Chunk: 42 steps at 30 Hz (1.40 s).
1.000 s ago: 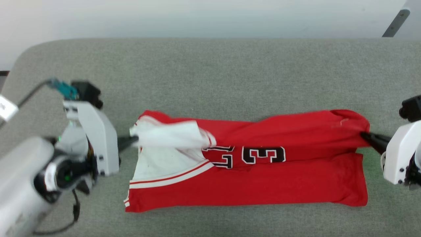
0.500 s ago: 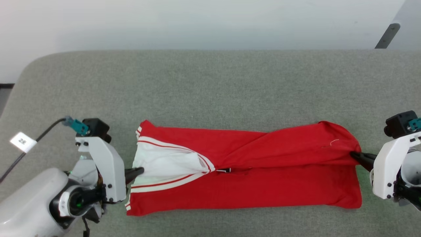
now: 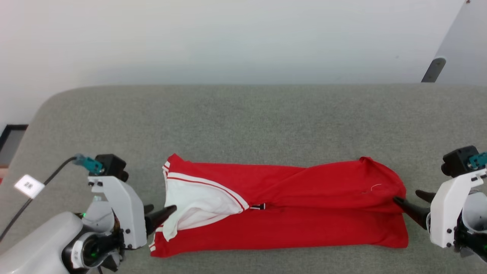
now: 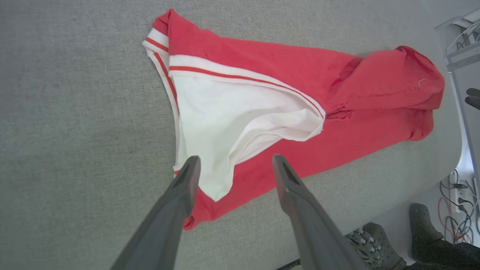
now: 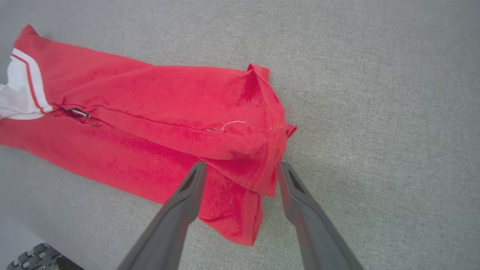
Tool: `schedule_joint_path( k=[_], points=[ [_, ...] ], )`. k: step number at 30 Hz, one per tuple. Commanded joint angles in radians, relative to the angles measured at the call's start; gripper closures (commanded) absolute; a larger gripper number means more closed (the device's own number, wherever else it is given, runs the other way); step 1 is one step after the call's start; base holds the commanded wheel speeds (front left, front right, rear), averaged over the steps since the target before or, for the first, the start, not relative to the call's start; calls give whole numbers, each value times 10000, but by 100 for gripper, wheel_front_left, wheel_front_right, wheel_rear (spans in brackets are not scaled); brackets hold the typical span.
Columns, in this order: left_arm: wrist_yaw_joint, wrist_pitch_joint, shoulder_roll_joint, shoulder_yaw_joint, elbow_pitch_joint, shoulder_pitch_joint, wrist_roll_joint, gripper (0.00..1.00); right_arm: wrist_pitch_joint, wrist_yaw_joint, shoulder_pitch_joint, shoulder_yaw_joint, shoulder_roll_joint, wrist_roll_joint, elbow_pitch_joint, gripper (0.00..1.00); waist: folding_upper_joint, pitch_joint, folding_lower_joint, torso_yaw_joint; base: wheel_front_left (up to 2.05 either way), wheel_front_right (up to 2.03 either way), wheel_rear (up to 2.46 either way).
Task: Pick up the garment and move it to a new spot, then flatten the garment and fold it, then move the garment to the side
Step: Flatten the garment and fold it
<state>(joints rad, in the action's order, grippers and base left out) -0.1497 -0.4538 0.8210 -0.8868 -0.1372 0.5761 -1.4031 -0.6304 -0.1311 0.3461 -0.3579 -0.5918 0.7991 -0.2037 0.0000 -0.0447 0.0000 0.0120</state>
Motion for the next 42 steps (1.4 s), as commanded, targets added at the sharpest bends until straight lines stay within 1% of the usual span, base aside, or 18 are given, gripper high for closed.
schedule_joint_path(
  k=[1,4,7,14,20,22,25,28,31,37,42],
  points=[
    [47,179,2,65,21,-130,113,0,-33,7,-198,120,88,42,31,0,0,210,0,-23,0,0,0],
    [210,950,91,163,91,-376,414,0,-251,7,-497,394,278,183,185,0,0,392,0,-49,0,0,0],
    [249,1974,180,362,154,-681,789,0,-434,7,-780,673,426,142,382,0,0,537,0,-62,0,0,0],
    [104,4451,286,782,391,-1549,1575,0,-555,7,-1532,1723,944,-285,618,0,0,728,0,30,0,0,0],
    [-194,6547,339,1269,448,-2475,2026,0,-757,7,-2008,2629,1463,-736,719,0,0,792,0,174,0,0,0],
    [-336,6940,369,1566,461,-2802,2154,0,-895,7,-2104,2933,1592,-870,742,0,0,784,0,239,0,0,0],
    [-554,7157,292,2098,558,-3351,2547,0,-1120,7,-2207,3315,1766,-1065,834,0,0,759,0,370,0,0,0],
    [-677,7189,-54,3212,726,-3958,3110,0,-1282,7,-2223,3729,1920,-1219,890,0,0,706,0,523,0,0,0],
    [-591,7186,-584,4274,871,-4721,3886,0,-1527,7,-2140,4034,2035,-1540,928,0,0,631,0,694,0,0,0],
    [-211,7190,-1748,5952,1123,-5816,5095,0,-2174,7,-1722,4538,2237,-2114,893,0,0,304,0,1042,0,0,0],
    [255,7192,-2528,6692,1119,-6150,5702,0,-2894,7,-1262,4841,2396,-2528,616,0,0,-80,0,1380,0,0,0]
  ],
)
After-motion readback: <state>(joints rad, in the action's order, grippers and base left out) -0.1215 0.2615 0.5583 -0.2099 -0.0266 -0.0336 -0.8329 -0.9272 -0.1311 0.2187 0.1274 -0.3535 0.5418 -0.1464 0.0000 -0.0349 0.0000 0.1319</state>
